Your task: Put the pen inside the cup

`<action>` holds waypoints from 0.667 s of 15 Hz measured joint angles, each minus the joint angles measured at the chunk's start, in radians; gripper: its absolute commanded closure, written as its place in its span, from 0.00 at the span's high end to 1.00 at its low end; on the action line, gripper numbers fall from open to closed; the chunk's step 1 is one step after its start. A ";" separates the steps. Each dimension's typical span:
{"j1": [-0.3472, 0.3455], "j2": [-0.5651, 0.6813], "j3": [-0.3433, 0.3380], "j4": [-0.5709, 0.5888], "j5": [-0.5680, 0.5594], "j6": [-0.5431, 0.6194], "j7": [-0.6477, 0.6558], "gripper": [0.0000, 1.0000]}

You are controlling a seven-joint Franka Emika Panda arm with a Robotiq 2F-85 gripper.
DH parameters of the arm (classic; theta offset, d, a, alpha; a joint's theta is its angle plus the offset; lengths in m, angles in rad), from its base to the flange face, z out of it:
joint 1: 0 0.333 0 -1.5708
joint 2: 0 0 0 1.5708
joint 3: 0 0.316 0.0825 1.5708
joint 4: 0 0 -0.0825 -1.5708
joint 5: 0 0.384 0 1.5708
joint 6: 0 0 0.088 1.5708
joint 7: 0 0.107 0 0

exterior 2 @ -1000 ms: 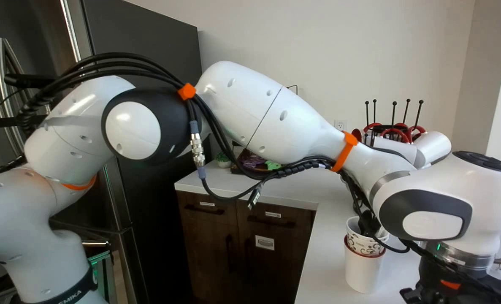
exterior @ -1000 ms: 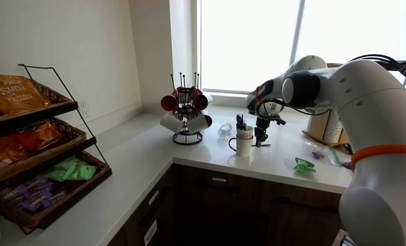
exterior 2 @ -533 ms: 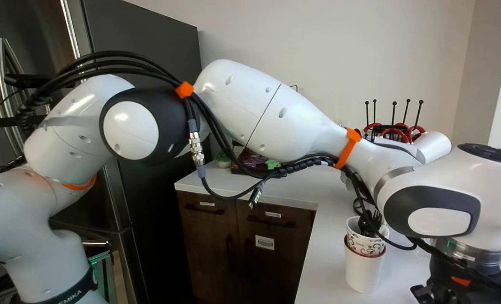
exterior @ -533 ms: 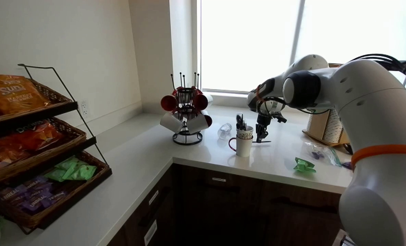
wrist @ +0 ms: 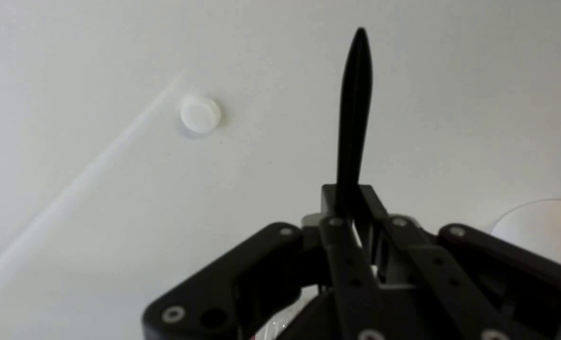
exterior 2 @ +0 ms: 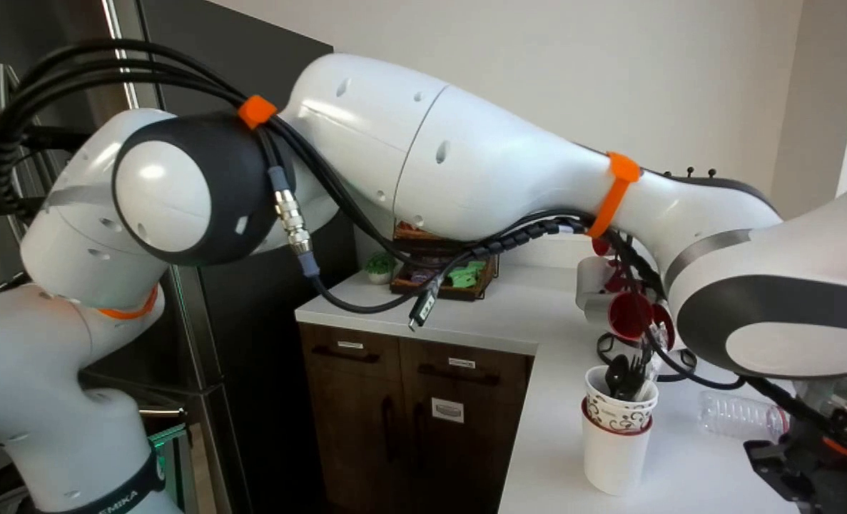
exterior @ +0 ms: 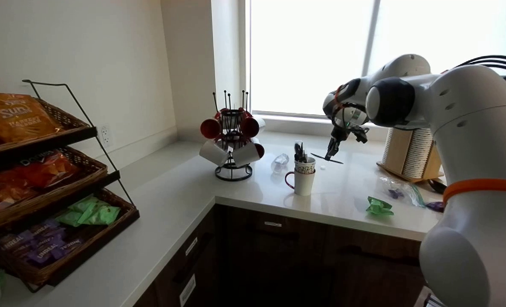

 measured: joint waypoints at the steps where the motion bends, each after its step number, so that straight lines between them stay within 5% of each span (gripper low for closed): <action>1: -0.016 -0.013 0.004 0.000 0.029 -0.018 0.016 0.03; 10: -0.079 -0.181 0.054 -0.127 0.312 -0.106 0.186 0.03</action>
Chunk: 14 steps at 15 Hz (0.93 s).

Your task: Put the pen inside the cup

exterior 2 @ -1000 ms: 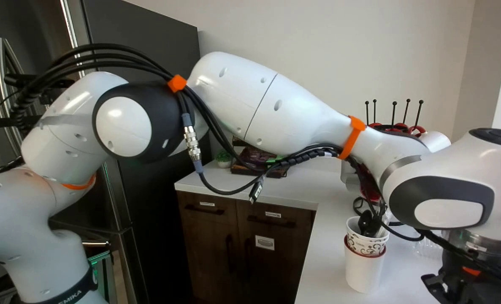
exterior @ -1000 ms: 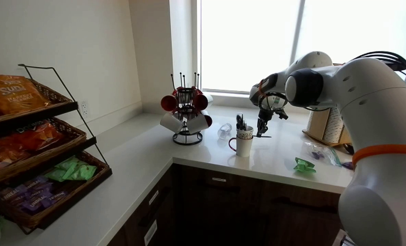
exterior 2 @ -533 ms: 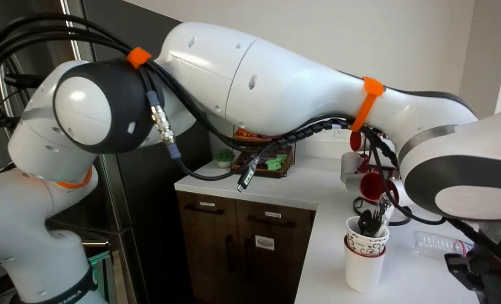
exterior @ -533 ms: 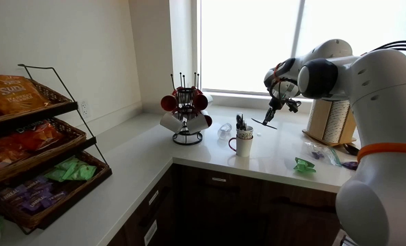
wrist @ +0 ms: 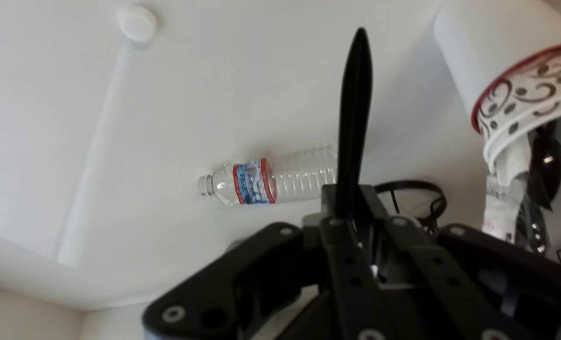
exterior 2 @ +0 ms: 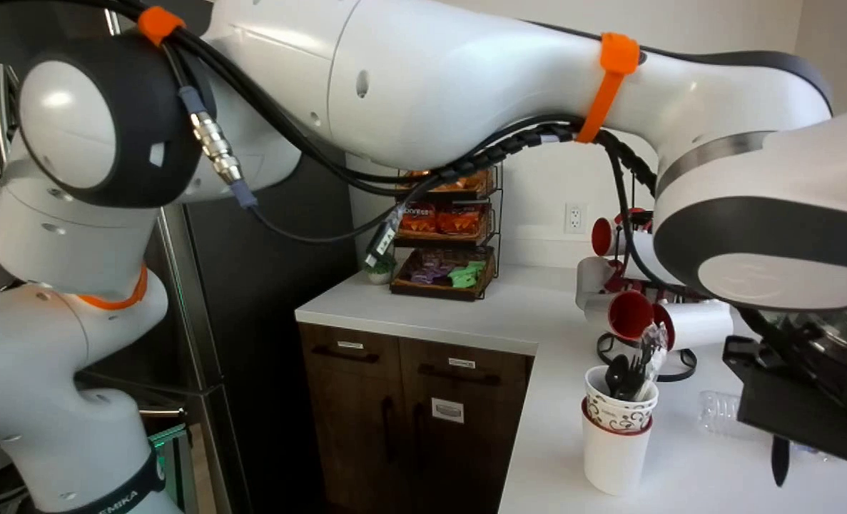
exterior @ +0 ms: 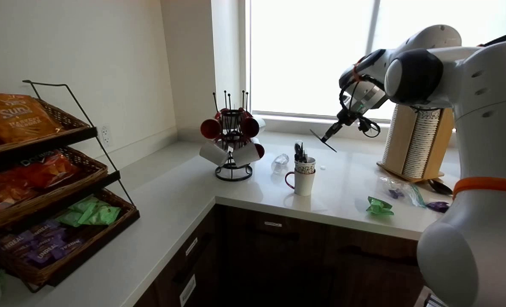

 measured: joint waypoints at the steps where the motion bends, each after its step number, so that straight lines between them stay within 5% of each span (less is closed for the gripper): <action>1: -0.006 -0.024 0.008 -0.028 0.043 0.000 0.007 0.03; 10: -0.017 -0.242 0.011 -0.334 0.515 0.131 0.017 0.03; 14: -0.012 -0.337 0.036 -0.492 0.814 0.272 -0.135 0.03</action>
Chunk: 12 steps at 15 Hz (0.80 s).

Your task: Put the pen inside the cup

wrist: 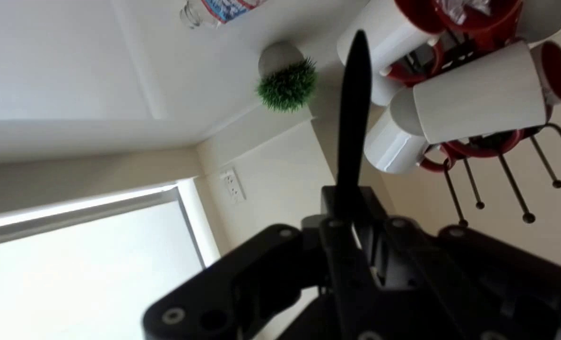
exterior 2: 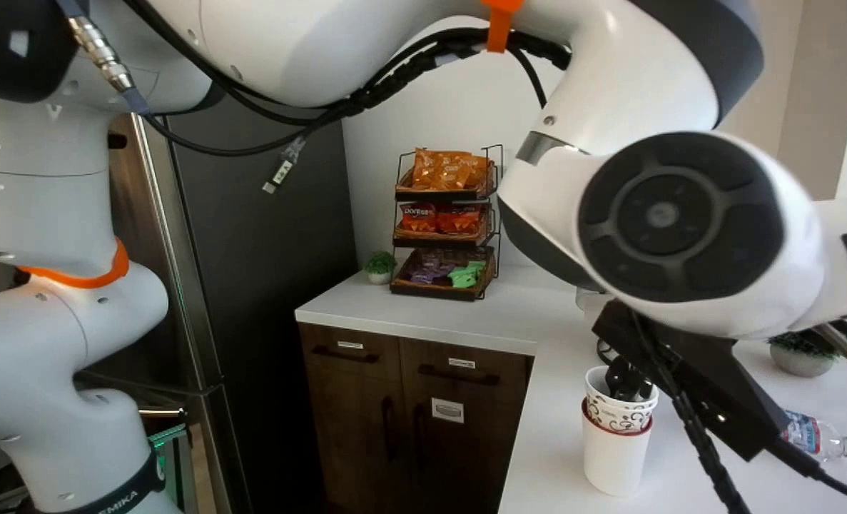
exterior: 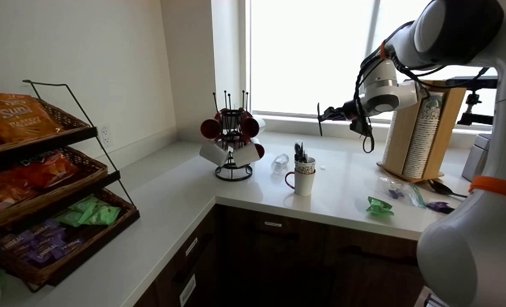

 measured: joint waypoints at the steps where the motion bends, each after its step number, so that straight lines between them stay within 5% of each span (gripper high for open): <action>1: -0.012 -0.024 0.028 -0.035 0.075 0.037 -0.064 0.03; 3: 0.010 -0.070 0.028 -0.088 0.212 0.067 -0.199 0.03; 4: 0.050 -0.095 -0.006 -0.109 0.273 0.067 -0.262 0.12; 7: 0.131 -0.107 -0.088 -0.113 0.283 0.065 -0.258 0.12; 11: 0.136 -0.099 -0.098 -0.112 0.283 0.065 -0.258 0.12; 12: 0.136 -0.099 -0.099 -0.112 0.283 0.065 -0.258 0.03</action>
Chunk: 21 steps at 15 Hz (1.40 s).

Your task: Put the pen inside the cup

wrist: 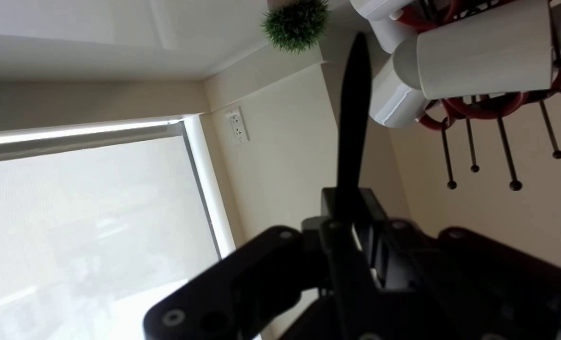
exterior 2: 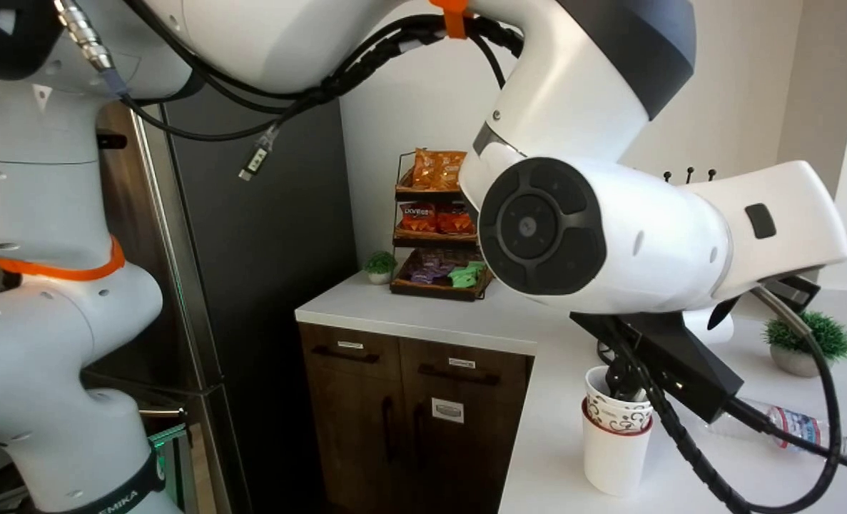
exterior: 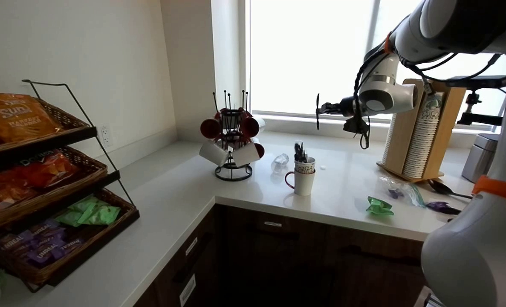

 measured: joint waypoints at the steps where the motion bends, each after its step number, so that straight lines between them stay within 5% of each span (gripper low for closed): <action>1: 0.000 0.000 0.000 0.000 0.000 0.000 0.000 0.03; 11: 0.206 -0.006 -0.187 -0.070 0.036 -0.007 -0.029 0.03; 21: 0.259 -0.030 -0.275 -0.249 0.204 -0.177 -0.236 0.03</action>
